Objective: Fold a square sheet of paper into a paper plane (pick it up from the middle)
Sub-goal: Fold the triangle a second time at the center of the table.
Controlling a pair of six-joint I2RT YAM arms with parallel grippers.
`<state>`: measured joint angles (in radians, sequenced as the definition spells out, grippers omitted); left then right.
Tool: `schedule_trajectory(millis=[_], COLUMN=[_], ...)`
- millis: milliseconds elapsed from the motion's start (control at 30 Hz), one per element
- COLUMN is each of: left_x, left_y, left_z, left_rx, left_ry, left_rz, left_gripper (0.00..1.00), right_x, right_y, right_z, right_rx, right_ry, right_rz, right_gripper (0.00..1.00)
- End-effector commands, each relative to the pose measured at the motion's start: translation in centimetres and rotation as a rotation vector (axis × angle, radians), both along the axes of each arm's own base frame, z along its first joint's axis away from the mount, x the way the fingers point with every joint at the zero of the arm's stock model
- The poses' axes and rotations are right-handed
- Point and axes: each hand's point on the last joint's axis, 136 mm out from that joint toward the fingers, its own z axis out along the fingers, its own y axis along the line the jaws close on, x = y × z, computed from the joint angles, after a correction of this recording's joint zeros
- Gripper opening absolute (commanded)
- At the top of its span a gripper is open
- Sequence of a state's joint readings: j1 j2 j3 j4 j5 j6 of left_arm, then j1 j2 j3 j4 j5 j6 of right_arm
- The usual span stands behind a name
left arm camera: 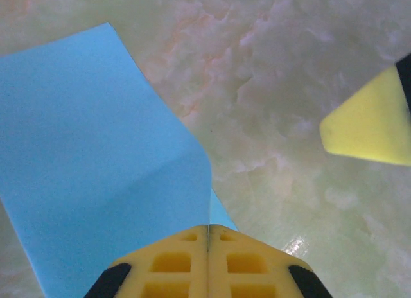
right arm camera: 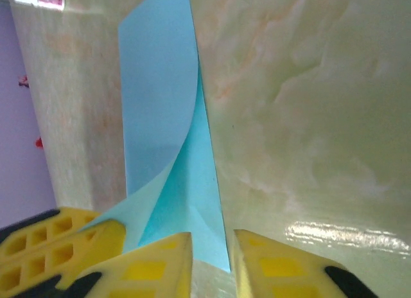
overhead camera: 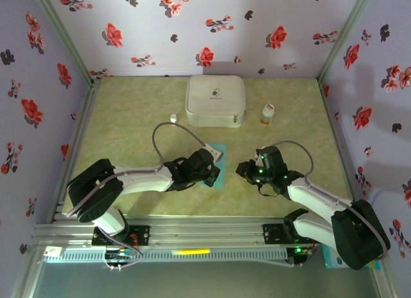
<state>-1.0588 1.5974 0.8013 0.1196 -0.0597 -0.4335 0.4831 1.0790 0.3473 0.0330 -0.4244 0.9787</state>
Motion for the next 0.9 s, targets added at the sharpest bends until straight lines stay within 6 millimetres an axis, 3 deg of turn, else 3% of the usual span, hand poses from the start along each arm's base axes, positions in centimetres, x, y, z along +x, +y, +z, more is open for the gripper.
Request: schedule_trajectory(millis=[0,167,300,500,733,867], left_x=[-0.7,-0.5,-0.4,-0.2,-0.2,-0.2], left_y=[-0.4,-0.1,0.1,0.4,0.5,0.4], left_z=[0.7,0.4,0.2,-0.4,-0.7,-0.8], left_rx=[-0.068,-0.089,-0.109,-0.102,-0.104,-0.104], left_ry=[0.058,0.078,0.089,0.101,0.109,0.114], left_rz=[-0.004,0.029,0.052,0.066,0.075,0.078], left_gripper=[0.00,0.00,0.00,0.00,0.00,0.00], right_x=[-1.0,-1.7,-1.7,-1.8,-1.9,-2.2], right_y=[1.3,2.6,4.0,6.3,7.5,7.0], right_z=[0.3,-0.3,-0.9,-1.5,-2.5,-4.0], right_rx=[0.040,0.007,-0.010,-0.012,-0.051,-0.123], right_ry=[-0.001,0.012,0.021,0.034,0.051,0.085], right_rz=[0.066,0.114,0.142,0.190,0.221,0.231], right_gripper=[0.17,0.04,0.01,0.00,0.00,0.00])
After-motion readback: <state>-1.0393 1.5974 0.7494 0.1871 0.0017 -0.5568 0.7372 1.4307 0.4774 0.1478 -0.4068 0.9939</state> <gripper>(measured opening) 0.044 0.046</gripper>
